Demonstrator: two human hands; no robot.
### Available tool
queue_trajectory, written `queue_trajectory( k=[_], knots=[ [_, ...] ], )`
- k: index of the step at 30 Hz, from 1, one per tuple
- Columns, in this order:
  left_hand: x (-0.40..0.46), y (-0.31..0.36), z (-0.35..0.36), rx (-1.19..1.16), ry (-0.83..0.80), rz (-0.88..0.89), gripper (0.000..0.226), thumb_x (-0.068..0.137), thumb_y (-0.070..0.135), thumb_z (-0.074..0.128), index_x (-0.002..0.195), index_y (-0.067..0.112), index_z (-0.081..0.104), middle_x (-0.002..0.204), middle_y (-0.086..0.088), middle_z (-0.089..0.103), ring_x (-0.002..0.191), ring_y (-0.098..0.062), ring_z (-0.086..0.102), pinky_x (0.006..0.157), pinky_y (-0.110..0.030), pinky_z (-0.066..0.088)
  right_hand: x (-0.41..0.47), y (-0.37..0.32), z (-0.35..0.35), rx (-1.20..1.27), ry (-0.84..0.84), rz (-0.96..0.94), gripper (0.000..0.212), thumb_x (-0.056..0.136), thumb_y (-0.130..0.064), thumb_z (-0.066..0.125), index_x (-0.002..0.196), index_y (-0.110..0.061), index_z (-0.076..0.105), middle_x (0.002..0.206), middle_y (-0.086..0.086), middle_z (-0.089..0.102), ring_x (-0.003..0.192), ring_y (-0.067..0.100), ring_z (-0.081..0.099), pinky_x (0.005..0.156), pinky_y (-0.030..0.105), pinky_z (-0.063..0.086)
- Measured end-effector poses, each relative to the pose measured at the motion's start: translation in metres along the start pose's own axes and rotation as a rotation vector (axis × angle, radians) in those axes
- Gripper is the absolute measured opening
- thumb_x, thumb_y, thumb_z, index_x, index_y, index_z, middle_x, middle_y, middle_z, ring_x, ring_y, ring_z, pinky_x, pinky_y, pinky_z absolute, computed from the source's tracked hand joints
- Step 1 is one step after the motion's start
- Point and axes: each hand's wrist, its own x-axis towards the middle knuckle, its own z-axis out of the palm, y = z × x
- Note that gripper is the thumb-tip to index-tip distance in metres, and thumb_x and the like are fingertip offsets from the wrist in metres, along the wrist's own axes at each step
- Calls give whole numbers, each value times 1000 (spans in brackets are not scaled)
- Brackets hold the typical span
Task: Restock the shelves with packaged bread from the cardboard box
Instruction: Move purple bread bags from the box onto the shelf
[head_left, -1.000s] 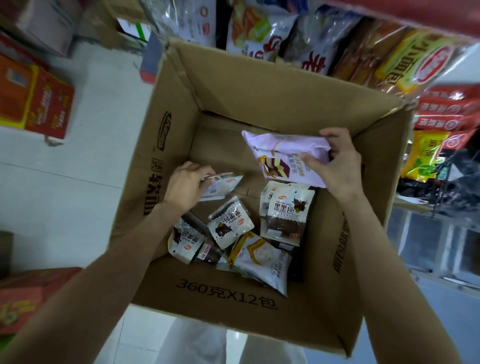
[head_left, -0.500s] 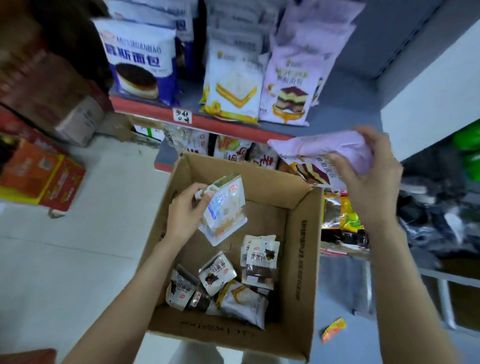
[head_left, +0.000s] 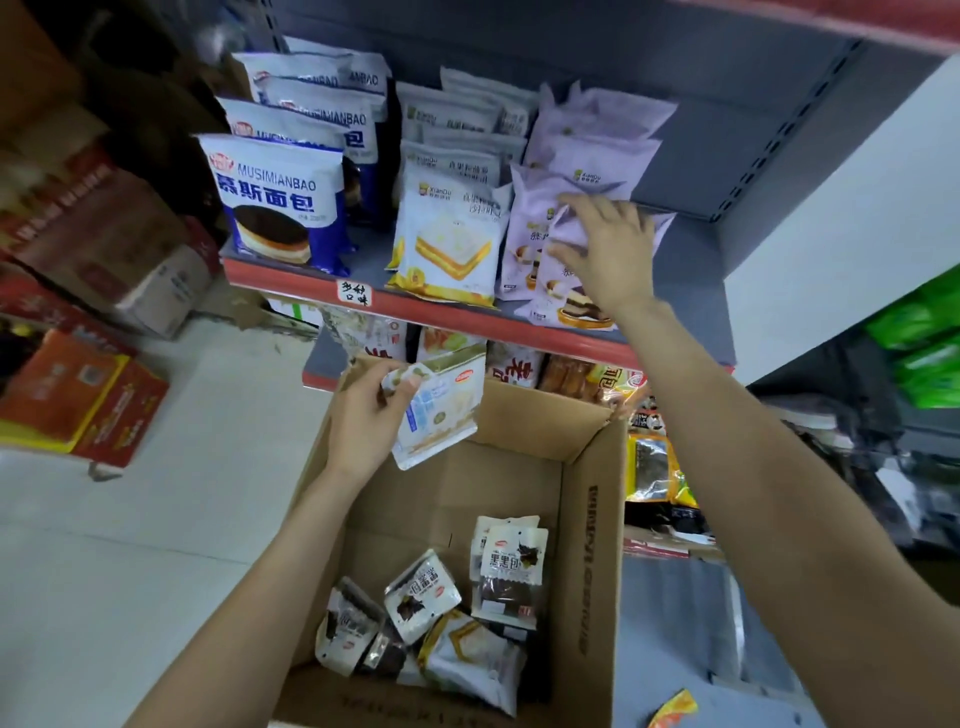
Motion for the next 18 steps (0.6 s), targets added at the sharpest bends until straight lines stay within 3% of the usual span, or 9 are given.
queue_trajectory(
  k=[2,6,8,11,13,16,18],
  knots=[
    [6,6,1,-64,-2,-37,19,87,39,53,92,22,60,88,-1,70,81,-16,68,61,-43,53,6,-13,3,-10,14,33,45,86,-38,60,127,-22,51,128,3,55,120,32,44,95,45,30],
    [14,20,4,-123,-10,-57,7,90,31,57,92,24,59,89,0,70,79,-12,67,64,-40,53,8,-8,4,97,33,86,50,85,-38,61,130,-19,48,131,8,51,122,32,42,98,46,34],
    [15,31,7,-142,-9,-72,3,88,33,58,85,34,59,85,7,69,82,-14,67,68,-42,53,-3,1,-1,115,145,35,55,82,-35,64,131,-18,47,131,12,49,123,34,40,104,52,31],
    [10,57,17,-215,-85,-76,17,92,22,57,82,35,57,87,8,66,88,-20,66,75,-50,53,-44,12,-16,108,314,-79,47,86,-32,61,128,-20,46,136,14,46,131,29,29,111,57,20],
    [8,75,26,-232,-171,-39,17,94,17,56,83,30,58,83,13,66,84,-13,65,73,-45,52,-88,17,-30,253,342,-90,41,88,-26,60,126,-21,45,136,13,47,130,25,30,110,48,27],
    [13,103,40,-138,-337,119,9,91,28,59,83,33,60,83,17,66,82,-7,62,73,-35,47,-153,26,-57,594,81,74,56,87,-29,65,136,-29,38,138,-4,40,129,12,35,105,27,34],
    [19,127,54,-7,-443,230,2,86,41,58,83,42,58,86,17,66,84,-8,62,75,-34,46,-177,35,-69,629,-34,97,66,85,-34,65,140,-35,28,137,-14,33,129,1,33,103,15,32]
  ],
)
